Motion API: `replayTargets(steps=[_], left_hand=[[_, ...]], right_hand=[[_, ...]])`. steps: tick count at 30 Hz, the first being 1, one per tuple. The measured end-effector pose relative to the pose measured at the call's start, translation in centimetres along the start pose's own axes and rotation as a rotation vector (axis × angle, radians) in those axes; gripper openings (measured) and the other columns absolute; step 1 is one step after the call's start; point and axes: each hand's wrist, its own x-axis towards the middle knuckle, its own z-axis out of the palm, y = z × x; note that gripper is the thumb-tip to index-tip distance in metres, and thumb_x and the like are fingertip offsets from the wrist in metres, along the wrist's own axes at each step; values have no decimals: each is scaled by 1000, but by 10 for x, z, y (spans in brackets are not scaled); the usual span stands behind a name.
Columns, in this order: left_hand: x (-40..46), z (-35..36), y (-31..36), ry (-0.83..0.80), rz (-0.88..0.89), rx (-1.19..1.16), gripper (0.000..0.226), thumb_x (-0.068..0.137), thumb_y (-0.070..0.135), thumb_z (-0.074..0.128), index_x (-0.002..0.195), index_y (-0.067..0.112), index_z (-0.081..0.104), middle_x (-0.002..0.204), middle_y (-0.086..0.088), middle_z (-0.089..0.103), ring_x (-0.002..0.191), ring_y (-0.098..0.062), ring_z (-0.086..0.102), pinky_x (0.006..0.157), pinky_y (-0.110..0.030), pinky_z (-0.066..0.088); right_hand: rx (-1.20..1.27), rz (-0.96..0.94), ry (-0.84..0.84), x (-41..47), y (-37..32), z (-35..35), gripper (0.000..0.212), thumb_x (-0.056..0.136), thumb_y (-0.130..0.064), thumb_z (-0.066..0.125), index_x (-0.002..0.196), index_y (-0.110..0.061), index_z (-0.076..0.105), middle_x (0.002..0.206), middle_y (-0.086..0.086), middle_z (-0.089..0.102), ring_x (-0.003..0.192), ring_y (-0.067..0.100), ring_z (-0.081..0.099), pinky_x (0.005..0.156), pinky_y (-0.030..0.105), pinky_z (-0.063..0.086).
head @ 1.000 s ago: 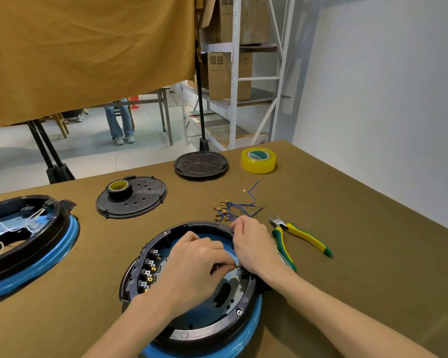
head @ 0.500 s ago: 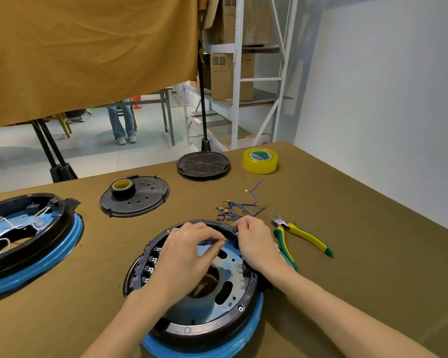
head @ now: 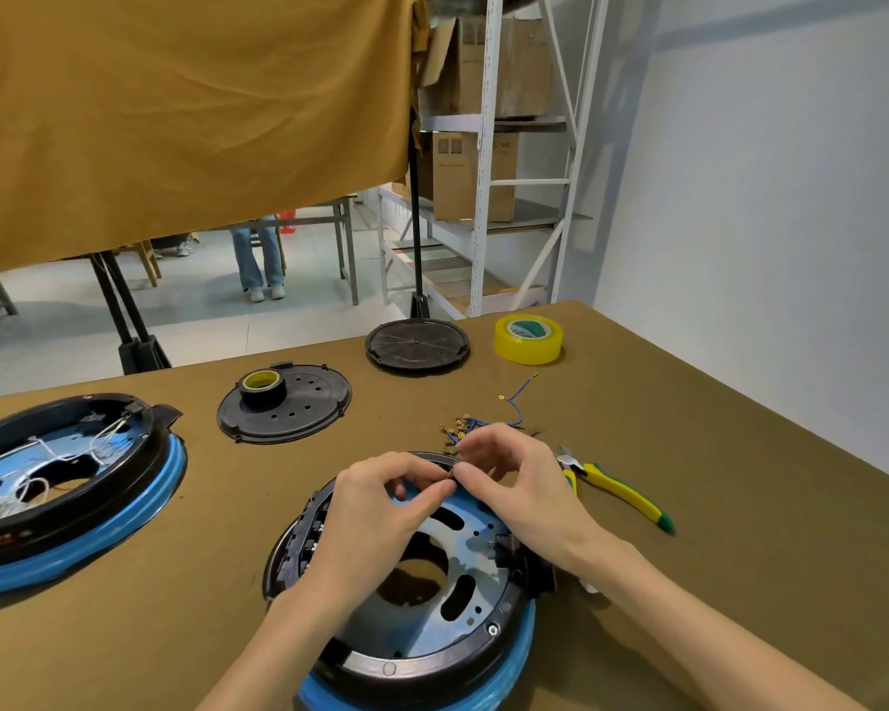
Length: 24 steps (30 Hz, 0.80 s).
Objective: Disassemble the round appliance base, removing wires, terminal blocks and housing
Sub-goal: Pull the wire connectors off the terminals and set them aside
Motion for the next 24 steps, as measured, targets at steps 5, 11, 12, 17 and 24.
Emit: replayTargets(steps=[5,11,12,17,24], left_hand=[[-2,-3,7,36,57,88,9,83,37,82,92,39,79,83,24,73,83,-9,60,74,-29,49],[1,-18,9,182,6,176,11,96,32,67,94,38,76,88,27,71,93,0,63,86,-39,55],[0,-23,6,152,-27,196,13,97,31,66,93,40,74,88,27,71,93,2,63,86,-36,56],[-8,-40,-11,61,-118,262,25,99,19,65,97,44,69,100,25,67,104,-1,59,93,-34,51],[-9,-46,-24,52,-132,260,25,99,19,63,98,43,71,104,30,64,109,8,51,83,-9,37]], right_hand=[[29,45,-124,13,5,-3,11,95,-24,70,86,-25,76,80,-6,73,71,3,63,67,17,48],[23,218,181,63,37,-11,16,98,-17,66,84,-12,72,66,-5,67,60,5,58,62,23,48],[-11,248,222,72,45,-8,17,97,-17,66,83,-11,72,67,-3,67,62,9,58,63,28,49],[-227,352,273,101,72,2,19,100,-25,61,100,-12,75,87,-1,73,83,18,66,73,27,50],[-405,249,51,62,32,0,23,102,-33,56,113,-16,67,102,-3,68,93,15,62,86,36,52]])
